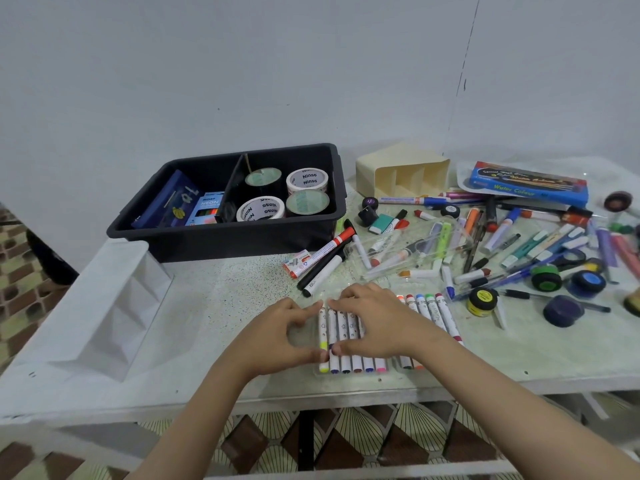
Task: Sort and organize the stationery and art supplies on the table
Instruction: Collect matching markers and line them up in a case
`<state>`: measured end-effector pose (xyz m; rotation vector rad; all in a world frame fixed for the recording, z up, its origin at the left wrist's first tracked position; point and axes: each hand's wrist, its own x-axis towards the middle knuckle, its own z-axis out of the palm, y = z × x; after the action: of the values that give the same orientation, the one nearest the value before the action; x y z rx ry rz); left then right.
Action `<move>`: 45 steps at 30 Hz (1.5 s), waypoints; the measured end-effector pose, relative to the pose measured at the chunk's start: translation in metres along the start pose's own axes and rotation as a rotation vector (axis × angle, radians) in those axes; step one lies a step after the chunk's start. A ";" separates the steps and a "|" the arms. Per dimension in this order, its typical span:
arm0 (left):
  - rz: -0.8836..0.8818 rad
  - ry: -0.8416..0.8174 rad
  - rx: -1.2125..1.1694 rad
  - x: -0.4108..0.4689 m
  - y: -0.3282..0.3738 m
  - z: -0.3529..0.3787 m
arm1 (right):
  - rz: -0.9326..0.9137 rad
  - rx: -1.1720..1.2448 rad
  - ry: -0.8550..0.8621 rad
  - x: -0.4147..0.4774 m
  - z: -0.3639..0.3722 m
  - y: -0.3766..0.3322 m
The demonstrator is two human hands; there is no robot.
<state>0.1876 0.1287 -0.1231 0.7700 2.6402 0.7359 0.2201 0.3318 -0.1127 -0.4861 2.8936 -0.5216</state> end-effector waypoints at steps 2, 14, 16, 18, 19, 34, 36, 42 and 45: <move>-0.014 -0.024 0.063 0.001 0.004 -0.003 | -0.001 0.007 -0.006 -0.001 0.001 0.001; -0.056 -0.125 0.483 0.014 0.030 -0.013 | -0.003 -0.007 0.006 -0.005 0.003 -0.001; -0.057 -0.115 0.467 0.012 0.029 -0.013 | -0.009 -0.046 0.055 -0.013 0.008 -0.003; -0.050 -0.102 0.443 0.009 0.026 -0.011 | 0.009 -0.104 0.075 -0.021 0.016 -0.004; -0.037 -0.088 0.432 0.008 0.024 -0.010 | 0.026 -0.127 0.071 -0.025 0.020 -0.003; 0.008 -0.068 0.188 -0.002 0.015 -0.001 | 0.057 -0.156 -0.021 -0.034 0.024 0.003; 0.014 -0.068 0.197 -0.002 0.015 0.000 | 0.060 -0.150 -0.035 -0.036 0.024 0.007; 0.031 -0.099 0.194 -0.002 0.012 0.003 | 0.067 -0.145 -0.043 -0.037 0.024 0.008; 0.035 -0.107 0.206 -0.002 0.011 0.003 | 0.075 -0.167 -0.069 -0.035 0.023 0.008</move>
<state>0.1948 0.1371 -0.1189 0.8855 2.6380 0.4227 0.2558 0.3442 -0.1338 -0.4067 2.8893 -0.2483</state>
